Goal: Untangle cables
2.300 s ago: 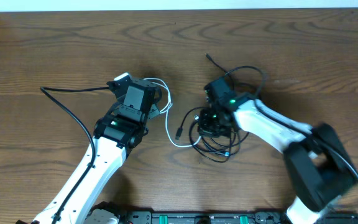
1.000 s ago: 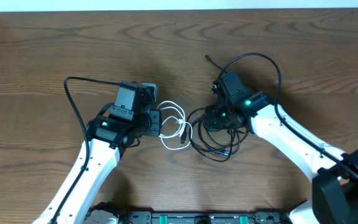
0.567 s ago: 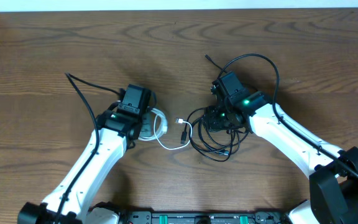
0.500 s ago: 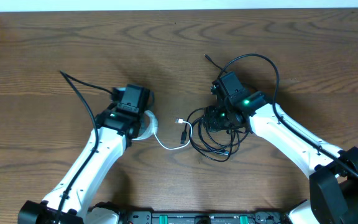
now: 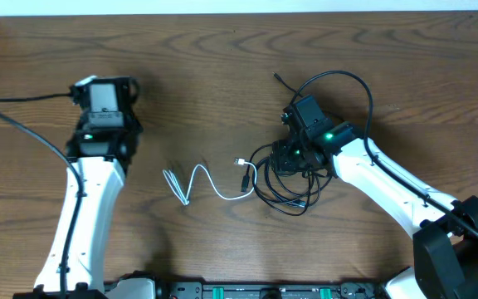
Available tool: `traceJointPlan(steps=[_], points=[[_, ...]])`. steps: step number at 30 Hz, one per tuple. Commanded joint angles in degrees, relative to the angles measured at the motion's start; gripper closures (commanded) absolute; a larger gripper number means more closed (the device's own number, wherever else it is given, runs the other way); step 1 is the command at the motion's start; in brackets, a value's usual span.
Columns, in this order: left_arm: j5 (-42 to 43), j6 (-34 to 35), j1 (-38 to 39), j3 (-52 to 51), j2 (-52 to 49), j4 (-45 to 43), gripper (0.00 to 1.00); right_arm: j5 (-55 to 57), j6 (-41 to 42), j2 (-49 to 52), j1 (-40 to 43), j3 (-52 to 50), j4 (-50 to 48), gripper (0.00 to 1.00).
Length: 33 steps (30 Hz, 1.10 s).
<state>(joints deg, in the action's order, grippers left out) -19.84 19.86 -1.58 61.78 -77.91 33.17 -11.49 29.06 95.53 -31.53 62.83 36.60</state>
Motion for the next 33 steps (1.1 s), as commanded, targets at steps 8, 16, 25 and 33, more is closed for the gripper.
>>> traceJointPlan(steps=[8,16,25,33], points=[[23.76,0.35,-0.96,0.59,0.13,15.8,0.33,2.38,-0.44,0.39,-0.07,-0.31,0.02,0.41],[29.7,8.52,0.7,-2.16,0.11,21.18,0.2,2.58,-0.46,0.39,-0.02,-0.31,0.02,0.36],[31.65,10.29,10.64,-5.11,0.11,15.17,0.02,2.82,-0.46,0.39,0.87,-0.31,0.0,0.29],[24.9,17.2,20.52,-5.62,-0.22,12.55,0.01,0.72,-3.87,0.17,6.03,-0.28,0.74,0.28]])
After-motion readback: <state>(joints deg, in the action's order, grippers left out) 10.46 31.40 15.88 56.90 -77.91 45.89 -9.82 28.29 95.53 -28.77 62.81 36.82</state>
